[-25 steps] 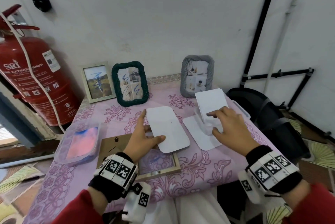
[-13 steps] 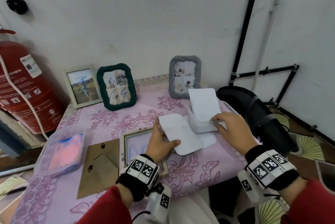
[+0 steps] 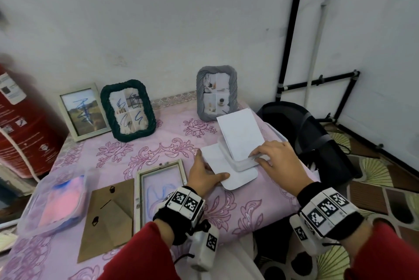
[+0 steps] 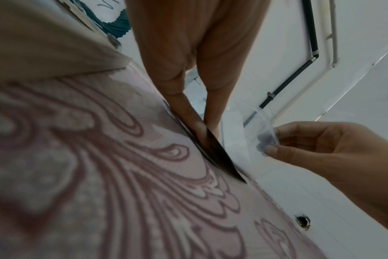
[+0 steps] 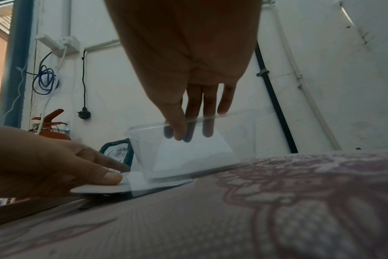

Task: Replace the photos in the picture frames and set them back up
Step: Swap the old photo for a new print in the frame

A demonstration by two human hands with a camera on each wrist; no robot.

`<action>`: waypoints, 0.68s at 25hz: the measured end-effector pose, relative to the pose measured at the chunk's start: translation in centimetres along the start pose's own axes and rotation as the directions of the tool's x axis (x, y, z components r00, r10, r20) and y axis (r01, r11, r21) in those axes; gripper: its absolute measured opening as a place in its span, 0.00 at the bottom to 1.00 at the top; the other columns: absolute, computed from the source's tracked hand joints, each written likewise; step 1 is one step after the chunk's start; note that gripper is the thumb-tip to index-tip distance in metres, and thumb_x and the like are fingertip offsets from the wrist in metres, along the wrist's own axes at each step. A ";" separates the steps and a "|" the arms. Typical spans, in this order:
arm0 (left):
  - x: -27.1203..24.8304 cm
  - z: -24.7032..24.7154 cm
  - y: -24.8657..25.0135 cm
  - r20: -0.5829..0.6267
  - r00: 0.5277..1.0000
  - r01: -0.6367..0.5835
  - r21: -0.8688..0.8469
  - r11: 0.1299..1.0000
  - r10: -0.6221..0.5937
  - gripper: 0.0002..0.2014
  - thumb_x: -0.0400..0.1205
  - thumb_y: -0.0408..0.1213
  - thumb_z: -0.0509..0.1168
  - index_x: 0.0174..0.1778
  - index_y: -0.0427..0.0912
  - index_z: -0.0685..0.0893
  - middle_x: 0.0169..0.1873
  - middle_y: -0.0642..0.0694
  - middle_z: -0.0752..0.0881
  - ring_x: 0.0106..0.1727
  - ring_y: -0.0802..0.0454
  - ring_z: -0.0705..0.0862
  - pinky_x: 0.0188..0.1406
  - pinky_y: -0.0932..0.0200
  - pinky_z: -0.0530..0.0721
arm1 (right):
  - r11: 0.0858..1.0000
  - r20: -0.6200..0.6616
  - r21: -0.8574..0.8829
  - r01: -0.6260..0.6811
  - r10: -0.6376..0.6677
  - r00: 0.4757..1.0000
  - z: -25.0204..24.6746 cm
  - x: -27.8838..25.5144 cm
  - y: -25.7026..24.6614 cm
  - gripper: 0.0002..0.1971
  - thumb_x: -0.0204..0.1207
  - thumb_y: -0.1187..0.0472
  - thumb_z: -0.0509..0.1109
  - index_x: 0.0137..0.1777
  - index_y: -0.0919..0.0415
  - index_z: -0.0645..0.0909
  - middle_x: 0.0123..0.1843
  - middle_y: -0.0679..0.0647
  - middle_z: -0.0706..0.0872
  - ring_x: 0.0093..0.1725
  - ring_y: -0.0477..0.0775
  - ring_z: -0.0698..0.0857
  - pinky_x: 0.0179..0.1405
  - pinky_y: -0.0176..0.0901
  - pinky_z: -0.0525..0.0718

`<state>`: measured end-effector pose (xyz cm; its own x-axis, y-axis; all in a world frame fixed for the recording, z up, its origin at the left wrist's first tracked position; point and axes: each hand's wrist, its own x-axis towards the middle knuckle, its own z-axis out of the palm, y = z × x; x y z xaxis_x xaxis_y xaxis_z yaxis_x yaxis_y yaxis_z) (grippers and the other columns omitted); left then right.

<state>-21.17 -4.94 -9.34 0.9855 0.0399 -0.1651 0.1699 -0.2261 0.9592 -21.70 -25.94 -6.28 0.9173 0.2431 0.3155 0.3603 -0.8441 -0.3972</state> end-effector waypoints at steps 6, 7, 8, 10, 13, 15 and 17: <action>-0.1 -0.2 0.4 -0.027 0.998 -0.054 0.208 0.977 0.061 0.45 0.62 0.31 0.82 0.73 0.35 0.64 0.48 0.44 0.81 0.47 0.48 0.83 0.44 0.63 0.84 | 1.000 0.004 0.014 0.004 -0.005 1.000 0.2 -0.1 0.0 0.10 0.75 0.65 0.68 0.47 0.48 0.85 0.46 0.41 0.87 0.52 0.47 0.81 0.49 0.38 0.58; -0.2 -0.2 0.5 -0.031 0.998 -0.051 0.230 0.972 0.059 0.47 0.60 0.33 0.83 0.73 0.37 0.66 0.54 0.41 0.77 0.55 0.44 0.81 0.54 0.58 0.83 | 1.000 0.016 0.004 0.003 -0.003 1.000 0.2 -0.1 -0.1 0.10 0.75 0.65 0.67 0.47 0.48 0.85 0.47 0.41 0.87 0.52 0.47 0.81 0.49 0.38 0.57; -0.3 -0.3 0.7 -0.035 0.998 -0.040 0.266 0.963 0.052 0.49 0.57 0.38 0.83 0.73 0.38 0.67 0.58 0.40 0.72 0.62 0.42 0.77 0.62 0.56 0.79 | 1.000 0.031 -0.009 -0.002 0.002 1.000 0.1 -0.1 -0.2 0.10 0.76 0.64 0.67 0.48 0.48 0.85 0.48 0.41 0.87 0.53 0.47 0.81 0.50 0.37 0.58; -0.4 -0.5 1.0 -0.038 0.999 -0.012 0.373 0.928 0.028 0.51 0.56 0.44 0.82 0.75 0.39 0.67 0.59 0.42 0.66 0.68 0.42 0.69 0.70 0.59 0.71 | 1.000 0.054 -0.011 -0.020 0.020 0.998 0.0 0.0 -0.4 0.12 0.75 0.65 0.65 0.48 0.48 0.85 0.48 0.41 0.88 0.54 0.47 0.81 0.52 0.38 0.59; -0.2 -0.5 1.7 -0.087 0.993 -0.039 0.364 0.931 0.076 0.34 0.72 0.33 0.74 0.73 0.37 0.69 0.65 0.36 0.68 0.68 0.42 0.72 0.73 0.54 0.70 | 0.990 0.085 0.132 -0.048 0.037 0.996 -0.7 0.6 -0.6 0.13 0.76 0.64 0.61 0.50 0.50 0.86 0.51 0.42 0.88 0.56 0.46 0.82 0.62 0.44 0.67; 0.3 -0.5 2.6 -0.152 0.974 -0.122 0.259 0.958 0.165 0.22 0.78 0.28 0.67 0.68 0.34 0.75 0.61 0.35 0.77 0.61 0.43 0.78 0.66 0.56 0.75 | 0.975 0.026 0.215 -0.051 0.046 0.999 -1.3 1.7 -0.5 0.11 0.78 0.63 0.62 0.53 0.56 0.86 0.53 0.47 0.88 0.56 0.49 0.83 0.62 0.48 0.76; 1.2 -0.4 3.9 -0.210 0.945 -0.214 0.183 0.960 0.251 0.15 0.79 0.27 0.65 0.62 0.32 0.80 0.52 0.38 0.83 0.52 0.47 0.81 0.55 0.66 0.76 | 0.965 -0.043 0.239 -0.106 0.119 0.992 -1.8 3.4 -0.2 0.12 0.78 0.66 0.63 0.57 0.63 0.84 0.55 0.56 0.86 0.54 0.54 0.83 0.60 0.50 0.80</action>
<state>-19.35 -5.35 -5.66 0.9737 0.1855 0.1326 -0.0475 -0.4037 0.9137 -18.95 -25.85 -3.59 0.9457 0.1201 0.3022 0.2912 -0.7259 -0.6231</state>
